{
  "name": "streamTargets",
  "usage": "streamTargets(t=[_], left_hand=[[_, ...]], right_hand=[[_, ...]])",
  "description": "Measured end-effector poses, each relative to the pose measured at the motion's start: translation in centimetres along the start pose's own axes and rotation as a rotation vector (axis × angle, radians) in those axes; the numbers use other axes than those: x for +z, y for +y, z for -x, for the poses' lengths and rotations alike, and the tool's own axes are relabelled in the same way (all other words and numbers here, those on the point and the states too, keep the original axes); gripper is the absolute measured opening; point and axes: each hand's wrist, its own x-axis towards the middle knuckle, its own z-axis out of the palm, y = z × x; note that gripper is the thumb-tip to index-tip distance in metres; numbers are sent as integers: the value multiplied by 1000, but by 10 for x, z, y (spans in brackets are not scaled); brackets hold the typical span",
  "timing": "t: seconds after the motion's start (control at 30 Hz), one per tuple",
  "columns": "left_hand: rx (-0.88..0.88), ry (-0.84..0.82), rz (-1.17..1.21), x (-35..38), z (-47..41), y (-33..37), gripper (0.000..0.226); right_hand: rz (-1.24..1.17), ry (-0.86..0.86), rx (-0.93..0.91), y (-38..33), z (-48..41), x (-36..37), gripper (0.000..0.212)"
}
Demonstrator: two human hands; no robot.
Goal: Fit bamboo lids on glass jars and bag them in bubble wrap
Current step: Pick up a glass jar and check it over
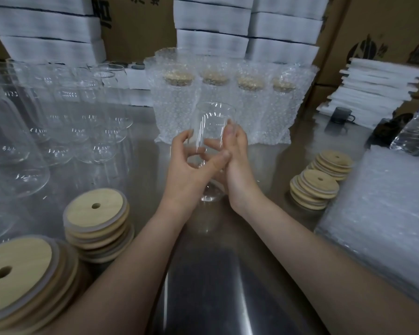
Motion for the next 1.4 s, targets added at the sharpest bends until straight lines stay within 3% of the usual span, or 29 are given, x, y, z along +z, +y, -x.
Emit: streamTargets(t=[0.1,0.23,0.37,0.47,0.57,0.73,0.93,1.17,1.23,1.33,1.4], left_hand=[[-4,12,30,0,-1,1,81],[-35,29,122,-2,-5,0,55],[-75,19,172,-7,-7,-1,62],[-93,2,204,-8,-6,0,69],[-78,2,184,-10,-7,-1,59],[52,-7,32,-2,-4,-4,39],[147,143,-141,7,-3,-3,45],[110,207,-191,10,1,1,85],[121,210,-178,10,2,2,86],[83,207,-152,9,0,4,82],[54,195,-93,9,-1,7,85]], right_hand=[[7,-9,-4,1,-2,-1,71],[9,-14,41,1,-5,-2,43],[-3,-21,84,3,-4,-3,33],[-10,-39,146,3,-7,-8,44],[-21,-48,171,2,-6,-5,58],[-25,-17,131,1,-6,-9,49],[108,120,1,3,0,2,58],[310,42,-54,3,0,5,81],[314,45,-75,4,-1,3,69],[244,32,-94,2,-2,-1,27],[231,27,-77,-4,-2,-3,26]])
